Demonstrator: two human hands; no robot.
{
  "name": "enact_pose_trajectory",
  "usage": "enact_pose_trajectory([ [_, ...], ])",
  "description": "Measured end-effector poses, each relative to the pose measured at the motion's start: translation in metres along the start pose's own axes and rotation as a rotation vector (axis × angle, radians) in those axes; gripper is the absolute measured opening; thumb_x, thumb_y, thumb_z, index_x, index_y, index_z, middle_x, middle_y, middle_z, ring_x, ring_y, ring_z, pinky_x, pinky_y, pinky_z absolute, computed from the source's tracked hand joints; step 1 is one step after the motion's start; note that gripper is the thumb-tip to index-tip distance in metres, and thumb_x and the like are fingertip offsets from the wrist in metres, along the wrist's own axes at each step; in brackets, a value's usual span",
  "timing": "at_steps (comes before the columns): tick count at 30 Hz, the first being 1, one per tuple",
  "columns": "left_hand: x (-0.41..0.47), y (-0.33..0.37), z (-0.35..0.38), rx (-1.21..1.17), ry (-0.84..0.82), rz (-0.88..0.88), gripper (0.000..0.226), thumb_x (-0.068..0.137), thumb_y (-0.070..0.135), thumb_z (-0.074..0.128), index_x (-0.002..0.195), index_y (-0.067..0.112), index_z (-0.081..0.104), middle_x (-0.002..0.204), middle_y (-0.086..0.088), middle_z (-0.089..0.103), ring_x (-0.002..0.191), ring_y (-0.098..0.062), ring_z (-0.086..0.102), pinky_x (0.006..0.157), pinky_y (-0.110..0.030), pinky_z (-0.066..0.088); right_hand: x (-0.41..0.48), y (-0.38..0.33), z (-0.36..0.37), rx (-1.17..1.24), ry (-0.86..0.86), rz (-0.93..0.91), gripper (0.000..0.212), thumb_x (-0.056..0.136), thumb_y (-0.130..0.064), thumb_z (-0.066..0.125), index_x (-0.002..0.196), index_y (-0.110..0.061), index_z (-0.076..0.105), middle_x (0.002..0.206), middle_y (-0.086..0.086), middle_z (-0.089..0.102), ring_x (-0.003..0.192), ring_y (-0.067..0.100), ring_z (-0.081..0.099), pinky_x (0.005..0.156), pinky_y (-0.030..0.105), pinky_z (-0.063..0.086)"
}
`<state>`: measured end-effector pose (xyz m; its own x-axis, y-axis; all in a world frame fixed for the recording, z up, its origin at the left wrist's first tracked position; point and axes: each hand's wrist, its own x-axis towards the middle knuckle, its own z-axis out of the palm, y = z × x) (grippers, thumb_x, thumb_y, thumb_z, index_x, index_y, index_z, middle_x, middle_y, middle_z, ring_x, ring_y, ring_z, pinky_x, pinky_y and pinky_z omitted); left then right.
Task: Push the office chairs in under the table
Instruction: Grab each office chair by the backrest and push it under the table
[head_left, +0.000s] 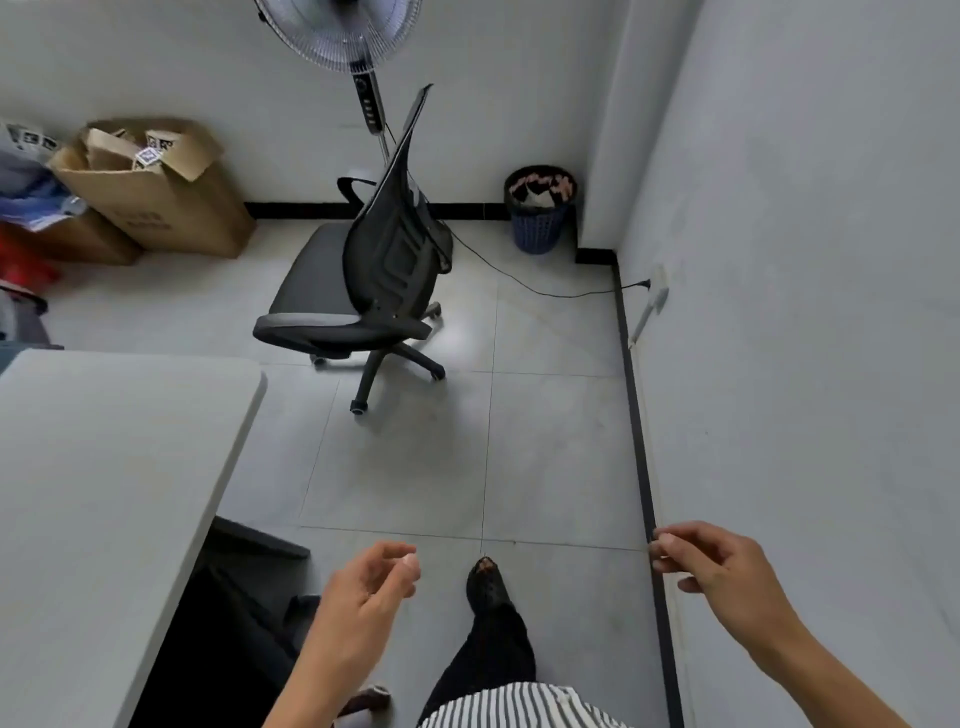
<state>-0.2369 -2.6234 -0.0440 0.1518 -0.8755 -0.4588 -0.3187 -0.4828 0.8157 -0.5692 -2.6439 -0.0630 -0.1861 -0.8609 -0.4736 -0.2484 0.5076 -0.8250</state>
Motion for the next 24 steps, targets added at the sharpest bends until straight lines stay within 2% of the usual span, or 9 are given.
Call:
enact_pose_trajectory([
  [5,0.102,0.087,0.001,0.085,-0.099,0.108,0.010,0.089,0.022,0.059,0.088,0.027,0.066,0.079,-0.004,0.074,0.075,-0.011,0.068,0.072,-0.031,0.053,0.072,-0.073,-0.015,0.049,0.076,-0.018,0.012,0.089,-0.011,0.061,0.087,-0.013,0.073,0.079,0.003,0.077,0.071,0.014,0.072,0.063,0.029,0.052],
  [11,0.214,0.177,0.014,0.144,-0.157,0.204,0.012,0.083,0.039,0.059,0.088,0.032,0.067,0.082,0.004,0.072,0.078,-0.013,0.067,0.075,-0.035,0.055,0.159,-0.116,-0.034,0.093,0.153,0.005,0.015,0.091,-0.011,0.059,0.088,-0.016,0.073,0.080,0.000,0.077,0.072,0.012,0.072,0.065,0.030,0.053],
  [18,0.327,0.231,0.053,0.115,-0.063,0.149,0.015,0.075,0.046,0.056,0.086,0.040,0.065,0.082,0.002,0.072,0.078,-0.015,0.066,0.074,-0.038,0.052,0.319,-0.153,-0.058,0.123,0.138,0.055,0.013,0.090,-0.008,0.060,0.088,-0.009,0.073,0.079,0.006,0.077,0.081,0.026,0.072,0.065,0.035,0.053],
  [22,0.376,0.278,0.066,0.078,0.020,0.100,0.020,0.072,0.050,0.057,0.086,0.040,0.066,0.081,-0.002,0.072,0.076,-0.017,0.067,0.075,-0.039,0.053,0.420,-0.214,-0.071,0.097,0.055,0.019,0.012,0.090,-0.006,0.060,0.089,-0.004,0.072,0.083,0.012,0.075,0.082,0.029,0.070,0.065,0.036,0.050],
  [24,0.401,0.302,0.065,0.056,0.066,0.109,0.025,0.070,0.054,0.058,0.087,0.037,0.067,0.082,0.001,0.072,0.077,-0.013,0.067,0.075,-0.034,0.054,0.468,-0.253,-0.070,0.069,-0.018,-0.024,0.011,0.089,-0.006,0.061,0.088,-0.004,0.071,0.083,0.013,0.075,0.080,0.030,0.070,0.064,0.036,0.049],
])
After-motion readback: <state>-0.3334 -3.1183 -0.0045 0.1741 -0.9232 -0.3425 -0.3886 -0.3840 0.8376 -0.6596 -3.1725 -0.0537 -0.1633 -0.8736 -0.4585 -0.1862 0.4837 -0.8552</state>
